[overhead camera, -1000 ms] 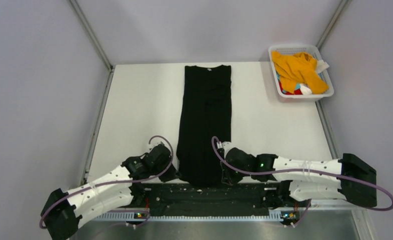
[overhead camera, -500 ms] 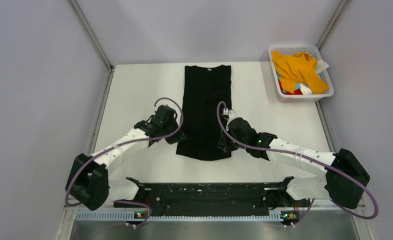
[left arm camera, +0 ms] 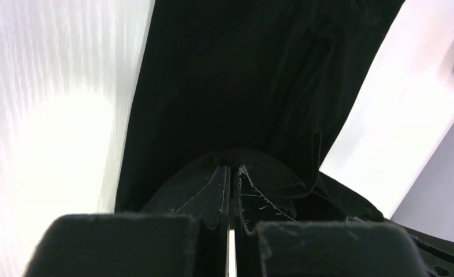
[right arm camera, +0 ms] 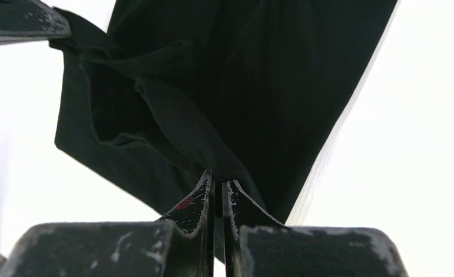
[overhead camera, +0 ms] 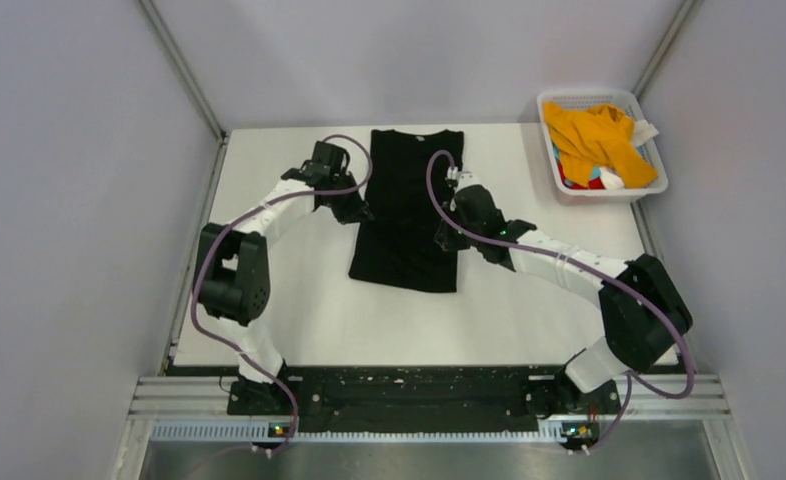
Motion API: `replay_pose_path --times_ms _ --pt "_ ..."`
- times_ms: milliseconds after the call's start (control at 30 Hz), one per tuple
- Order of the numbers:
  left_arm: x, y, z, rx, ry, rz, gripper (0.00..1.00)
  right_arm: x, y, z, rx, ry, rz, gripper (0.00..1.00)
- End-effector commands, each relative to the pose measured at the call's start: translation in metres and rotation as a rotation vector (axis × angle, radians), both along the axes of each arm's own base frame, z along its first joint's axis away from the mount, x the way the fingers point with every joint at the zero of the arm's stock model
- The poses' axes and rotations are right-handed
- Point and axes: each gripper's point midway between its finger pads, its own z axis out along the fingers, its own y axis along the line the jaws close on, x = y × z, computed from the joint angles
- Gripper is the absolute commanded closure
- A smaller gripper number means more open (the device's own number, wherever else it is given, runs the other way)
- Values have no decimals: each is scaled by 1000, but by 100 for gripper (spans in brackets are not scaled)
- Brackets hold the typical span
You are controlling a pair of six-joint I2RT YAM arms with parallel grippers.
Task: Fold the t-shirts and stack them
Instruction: Fold the folded rectangular tshirt in 1/3 of the way
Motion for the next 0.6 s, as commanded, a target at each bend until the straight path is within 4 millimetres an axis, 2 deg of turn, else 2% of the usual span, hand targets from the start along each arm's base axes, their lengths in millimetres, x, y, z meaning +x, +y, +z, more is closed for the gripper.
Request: replay_pose_path --times_ms 0,133,233,367,567 --pt "20 -9 17 -31 -24 -82 100 36 3 20 27 -76 -27 100" --pt "41 -2 23 9 -74 -64 100 54 0 17 29 -68 -50 100" --pt "50 1 23 20 -75 -61 100 66 -5 18 27 -74 -77 100" --pt "59 3 17 32 -64 -68 100 79 -14 23 18 -95 -105 100" --pt "75 2 8 49 -51 -80 100 92 -14 16 20 -79 -104 100"
